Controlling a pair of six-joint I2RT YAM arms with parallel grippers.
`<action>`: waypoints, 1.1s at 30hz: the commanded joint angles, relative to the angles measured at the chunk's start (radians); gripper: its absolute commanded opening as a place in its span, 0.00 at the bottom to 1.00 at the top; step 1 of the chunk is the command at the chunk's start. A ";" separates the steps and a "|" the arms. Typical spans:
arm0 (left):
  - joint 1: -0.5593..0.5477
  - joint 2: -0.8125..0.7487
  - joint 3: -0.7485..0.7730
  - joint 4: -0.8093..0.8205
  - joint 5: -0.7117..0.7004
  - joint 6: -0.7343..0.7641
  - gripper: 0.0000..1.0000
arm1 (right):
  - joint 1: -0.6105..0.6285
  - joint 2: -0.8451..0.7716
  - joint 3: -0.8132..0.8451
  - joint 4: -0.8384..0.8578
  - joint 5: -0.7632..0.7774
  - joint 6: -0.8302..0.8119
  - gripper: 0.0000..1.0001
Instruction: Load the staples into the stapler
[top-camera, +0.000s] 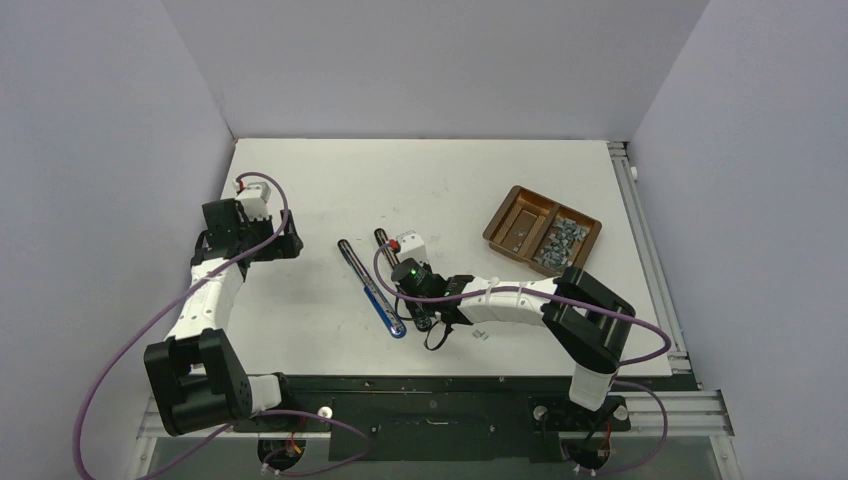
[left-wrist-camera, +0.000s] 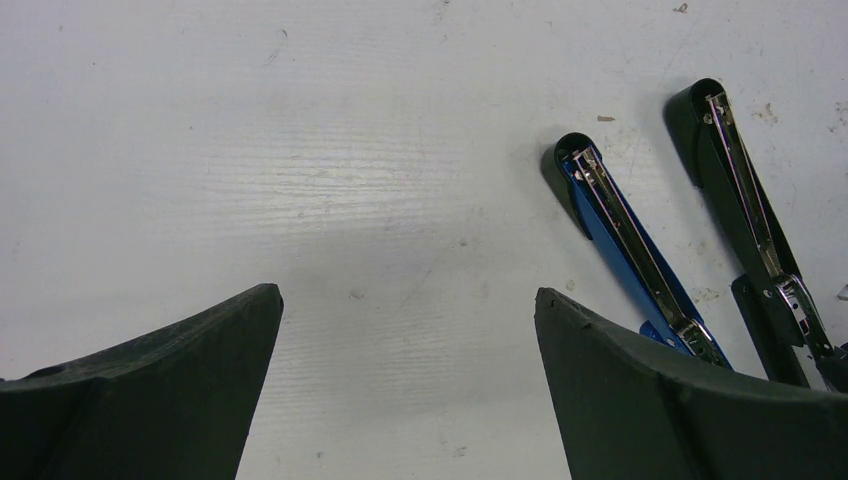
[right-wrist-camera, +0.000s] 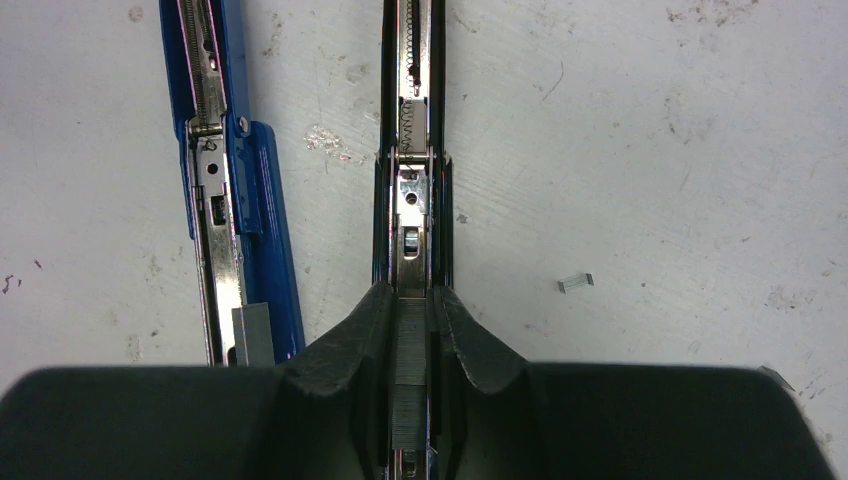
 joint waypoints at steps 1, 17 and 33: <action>0.008 -0.018 0.047 0.007 0.000 0.006 0.96 | -0.006 0.014 0.002 0.013 0.001 0.005 0.09; 0.008 -0.020 0.060 0.004 -0.003 0.008 0.96 | -0.004 -0.052 0.028 -0.019 -0.020 0.000 0.42; 0.008 -0.044 0.105 -0.081 -0.013 0.019 0.96 | 0.048 -0.012 0.210 -0.151 -0.249 -0.045 0.48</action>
